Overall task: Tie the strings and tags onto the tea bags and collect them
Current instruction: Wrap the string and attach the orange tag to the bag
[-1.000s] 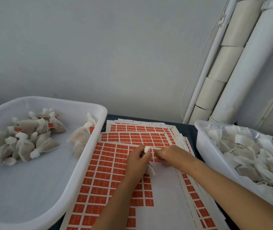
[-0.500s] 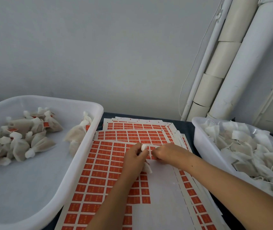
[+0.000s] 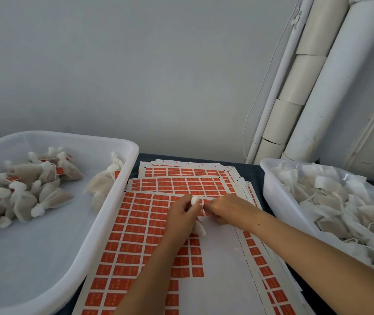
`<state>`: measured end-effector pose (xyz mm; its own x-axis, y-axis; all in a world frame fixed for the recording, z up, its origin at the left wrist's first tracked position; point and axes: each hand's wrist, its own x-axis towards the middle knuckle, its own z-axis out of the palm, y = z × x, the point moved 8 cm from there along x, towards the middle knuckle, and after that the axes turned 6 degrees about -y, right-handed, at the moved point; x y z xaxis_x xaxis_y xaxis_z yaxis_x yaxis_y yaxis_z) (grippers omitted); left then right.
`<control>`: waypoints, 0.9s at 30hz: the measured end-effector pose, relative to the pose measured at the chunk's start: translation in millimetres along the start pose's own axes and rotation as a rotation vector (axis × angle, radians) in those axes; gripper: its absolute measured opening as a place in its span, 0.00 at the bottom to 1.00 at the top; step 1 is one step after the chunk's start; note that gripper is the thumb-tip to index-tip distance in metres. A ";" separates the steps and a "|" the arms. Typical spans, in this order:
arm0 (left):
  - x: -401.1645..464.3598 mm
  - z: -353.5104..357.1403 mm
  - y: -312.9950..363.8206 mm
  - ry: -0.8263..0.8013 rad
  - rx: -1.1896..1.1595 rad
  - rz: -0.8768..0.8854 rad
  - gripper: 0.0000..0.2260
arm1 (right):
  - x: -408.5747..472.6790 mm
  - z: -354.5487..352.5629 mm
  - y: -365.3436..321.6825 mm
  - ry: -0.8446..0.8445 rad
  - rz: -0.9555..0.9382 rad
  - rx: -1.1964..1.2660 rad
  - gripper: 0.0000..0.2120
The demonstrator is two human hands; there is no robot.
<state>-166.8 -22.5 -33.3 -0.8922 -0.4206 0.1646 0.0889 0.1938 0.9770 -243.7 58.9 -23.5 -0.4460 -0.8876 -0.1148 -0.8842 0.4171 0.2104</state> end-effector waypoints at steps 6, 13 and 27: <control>-0.6 0.4 -1.6 0.005 0.006 -0.028 0.08 | -3.6 -7.5 17.2 0.018 0.112 0.085 0.04; 1.0 -0.5 0.8 -0.001 0.004 -0.011 0.08 | -13.2 -10.1 -3.8 0.009 -0.088 -0.002 0.16; 0.4 -2.4 -4.5 0.031 -0.033 -0.055 0.04 | -15.3 -16.4 -3.3 0.281 0.098 0.132 0.16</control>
<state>-166.5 -25.7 -37.3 -0.8820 -0.4572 0.1146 0.0556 0.1405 0.9885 -231.7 67.9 -6.5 -0.4901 -0.8537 0.1760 -0.8576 0.5083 0.0778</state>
